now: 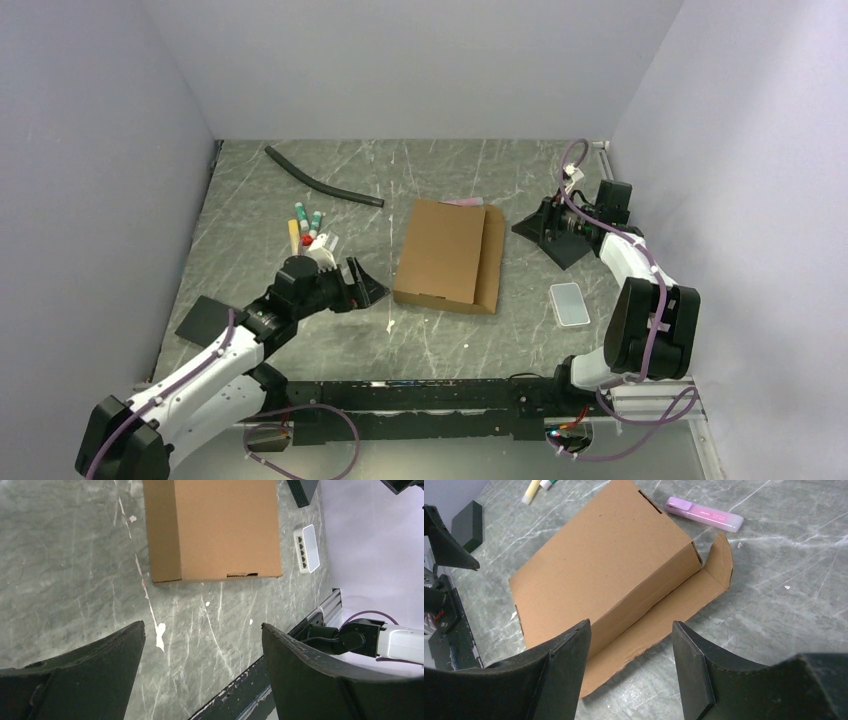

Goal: Fold the paper box

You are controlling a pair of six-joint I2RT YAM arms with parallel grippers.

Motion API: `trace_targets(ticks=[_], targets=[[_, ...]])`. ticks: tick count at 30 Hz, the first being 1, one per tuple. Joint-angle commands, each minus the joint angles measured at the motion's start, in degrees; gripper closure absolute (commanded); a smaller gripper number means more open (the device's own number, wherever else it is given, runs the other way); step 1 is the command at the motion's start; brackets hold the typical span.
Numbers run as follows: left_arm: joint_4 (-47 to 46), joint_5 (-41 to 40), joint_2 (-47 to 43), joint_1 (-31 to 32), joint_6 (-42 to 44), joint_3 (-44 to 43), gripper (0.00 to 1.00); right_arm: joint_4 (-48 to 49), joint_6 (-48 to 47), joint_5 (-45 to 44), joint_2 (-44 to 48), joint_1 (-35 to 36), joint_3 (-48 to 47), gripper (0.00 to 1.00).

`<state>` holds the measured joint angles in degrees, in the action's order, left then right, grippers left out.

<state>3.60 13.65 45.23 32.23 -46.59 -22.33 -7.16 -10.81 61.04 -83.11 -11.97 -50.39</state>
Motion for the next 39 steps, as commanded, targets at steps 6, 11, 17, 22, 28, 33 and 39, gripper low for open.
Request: trace_targets(ticks=[6,11,17,22,28,33,39], targets=[[-3.16,-1.16,7.00,0.07,12.70,-8.12,0.03,-3.19,-7.09,-4.69,-3.84,0.80,-3.60,0.35],[-3.08,3.82,15.27,-3.69,15.75,-14.12,0.00,-9.81,-8.69,-8.51,-12.83,3.30,-12.73,0.34],[-3.69,8.34,20.71,-6.39,8.23,-14.45,0.04,-14.09,-11.77,-12.56,-17.38,8.78,-19.86,0.33],[1.60,9.15,14.62,-6.39,0.53,-8.14,0.14,-14.57,-10.36,-11.62,-19.61,13.83,-26.63,0.33],[0.63,15.55,4.22,-5.45,-5.96,-0.33,0.19,-22.04,-9.35,-10.81,-29.98,17.24,-39.98,0.33],[-13.81,17.62,6.13,-3.29,-12.49,5.14,0.14,-27.61,-10.97,-11.68,-35.92,19.02,-45.81,0.33],[-26.01,15.87,20.26,-0.64,-16.38,3.35,0.12,-26.59,-10.11,-12.58,-36.57,20.05,-44.22,0.34]])
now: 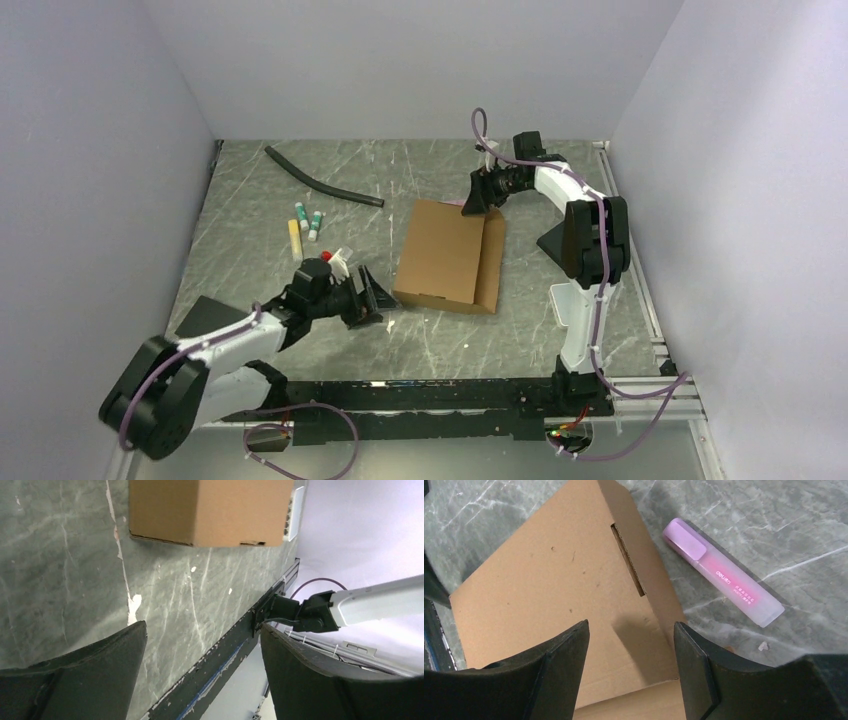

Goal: Fold the paper box

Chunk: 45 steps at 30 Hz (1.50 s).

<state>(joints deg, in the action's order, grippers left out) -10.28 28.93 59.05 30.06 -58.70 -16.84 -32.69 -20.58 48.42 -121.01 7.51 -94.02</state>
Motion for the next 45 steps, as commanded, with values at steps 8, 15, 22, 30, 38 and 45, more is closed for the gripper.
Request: trace_targets(ticks=[8,15,22,30,38,45], targets=[[-10.90,-3.12,17.33,2.50,-6.05,-8.05,0.09,-0.56,-0.13,-0.55,1.29,0.92,1.36,0.40],[-4.74,-5.41,23.96,2.55,-6.59,-13.78,0.14,0.01,0.18,-0.93,2.90,1.02,3.91,0.49],[6.54,-12.92,23.50,1.95,-1.85,-19.52,0.16,3.27,2.04,-2.03,8.39,1.02,11.95,0.54],[9.93,-10.12,26.32,-4.33,4.38,-23.16,0.16,13.61,9.14,-2.07,17.73,1.19,26.47,0.56],[10.20,-5.28,32.65,-8.71,10.93,-29.19,0.18,29.82,20.24,-0.62,28.37,1.19,42.65,0.54],[15.19,-3.70,38.74,-11.45,15.76,-37.19,0.18,41.12,26.12,3.39,33.95,1.06,51.87,0.47]])
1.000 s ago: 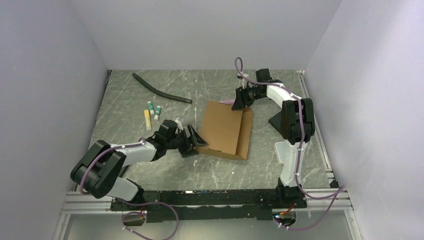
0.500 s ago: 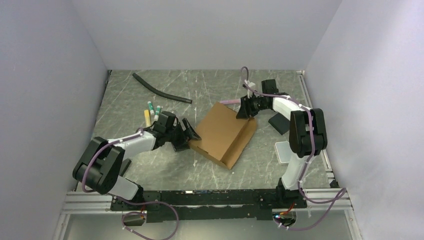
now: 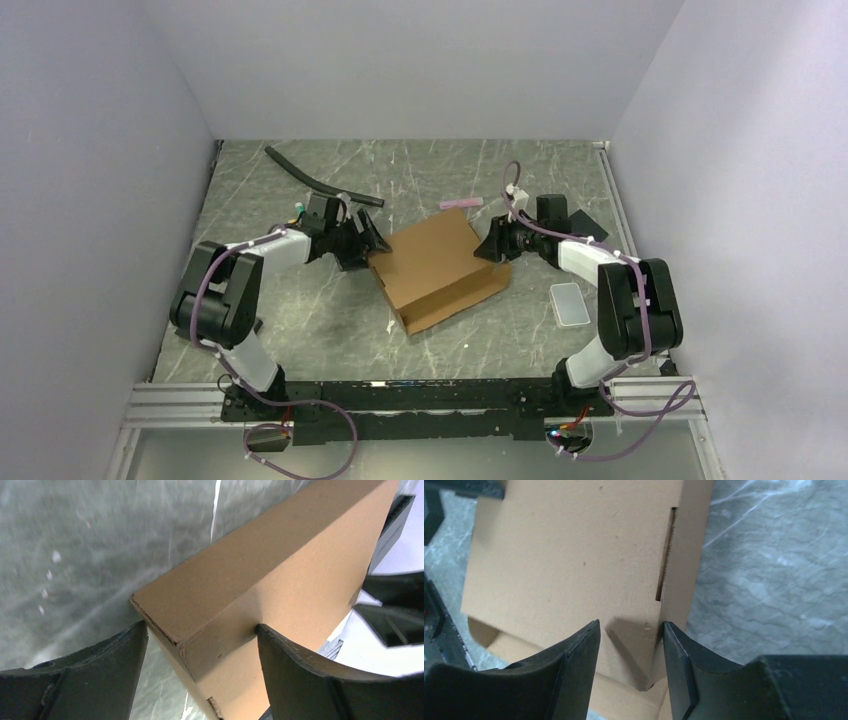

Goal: Fold the paper box

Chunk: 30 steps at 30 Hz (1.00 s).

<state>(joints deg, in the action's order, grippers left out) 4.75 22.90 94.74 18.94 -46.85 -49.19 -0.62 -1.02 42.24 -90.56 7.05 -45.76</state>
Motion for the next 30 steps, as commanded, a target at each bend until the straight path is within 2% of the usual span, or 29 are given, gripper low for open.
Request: trace_targets(ticks=[1,6,10,14,20,25,30], targets=[[0.47,2.53,3.76,-0.58,4.53,-5.93,0.18,10.10,6.82,9.97,4.10,1.49,4.75,0.44],[2.73,2.69,6.74,-1.46,7.49,-10.86,0.17,12.03,6.69,10.63,5.92,1.41,7.02,0.34],[4.73,0.53,6.93,-2.68,9.70,-13.16,0.15,11.80,6.30,10.01,6.77,-0.93,6.65,0.31],[6.38,-4.62,1.91,-4.00,11.79,-11.19,0.13,10.53,2.90,10.62,8.68,-5.23,6.22,0.29],[7.95,-7.16,-10.92,-4.35,12.81,-4.50,0.10,6.67,-1.66,12.77,9.22,-5.83,2.72,0.24],[3.29,0.34,-19.38,-4.35,7.28,4.56,0.10,0.26,-4.27,14.02,1.73,-5.13,-8.29,0.19],[1.47,4.82,-20.37,-3.84,3.93,9.35,0.10,-9.49,-5.18,13.22,-11.45,-3.49,-23.48,0.16]])
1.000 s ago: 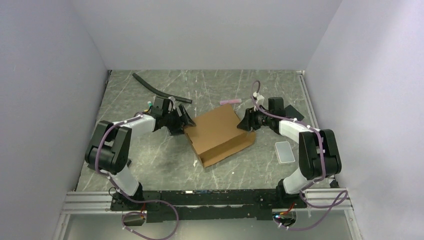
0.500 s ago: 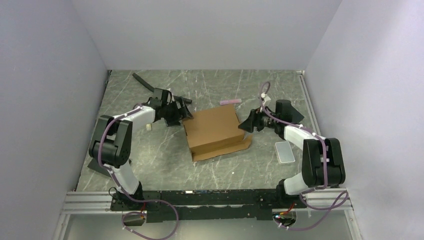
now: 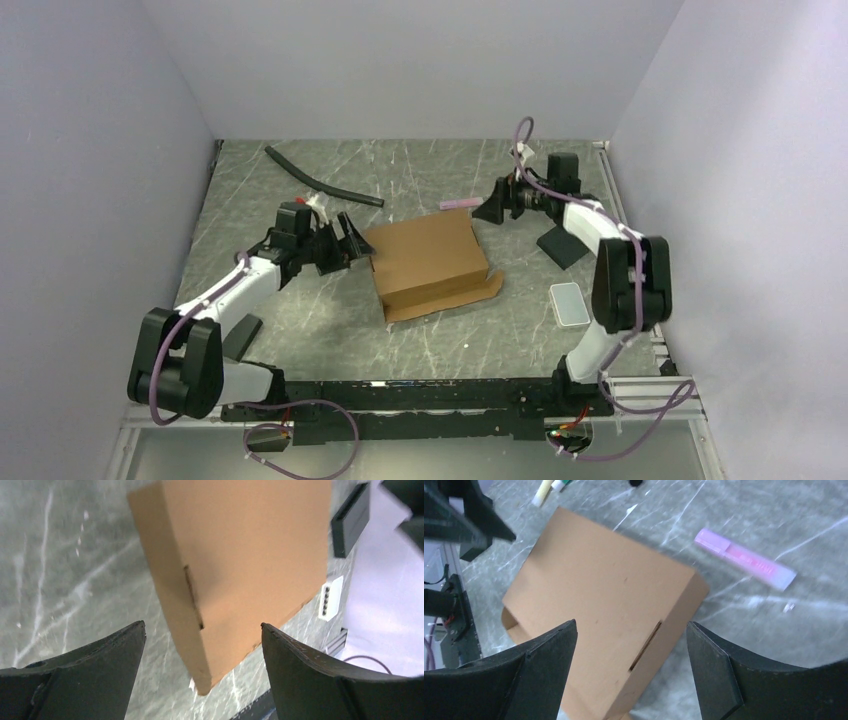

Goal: Fold the paper box

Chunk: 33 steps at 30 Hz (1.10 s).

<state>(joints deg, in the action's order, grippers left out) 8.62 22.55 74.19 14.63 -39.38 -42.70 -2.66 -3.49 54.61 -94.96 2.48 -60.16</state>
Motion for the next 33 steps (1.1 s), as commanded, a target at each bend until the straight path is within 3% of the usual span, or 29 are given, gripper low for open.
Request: trace_targets(ticks=[1,7,18,26,30,33], targets=[[-2.12,5.22,0.50,0.56,-3.48,2.96,0.10,-9.16,-3.34,0.99,-9.44,1.56,-11.84,0.16],[-3.91,7.10,5.36,0.75,-3.22,0.78,0.11,-15.18,-4.46,0.15,-19.27,4.73,-22.91,0.17],[-6.25,9.22,18.70,0.87,-2.83,-5.63,0.21,-15.74,-2.76,-2.32,-27.08,5.42,-27.12,0.22],[-0.15,6.81,23.98,0.84,1.17,-13.56,0.25,-14.29,-1.74,-4.30,-25.52,5.77,-22.84,0.32],[3.99,5.89,28.01,0.79,3.87,-19.02,0.26,-12.16,0.19,-8.33,-21.17,5.71,-15.87,0.38],[5.24,6.38,32.59,0.83,5.37,-23.62,0.26,-8.84,3.15,-12.73,-16.60,5.41,-8.68,0.48]])
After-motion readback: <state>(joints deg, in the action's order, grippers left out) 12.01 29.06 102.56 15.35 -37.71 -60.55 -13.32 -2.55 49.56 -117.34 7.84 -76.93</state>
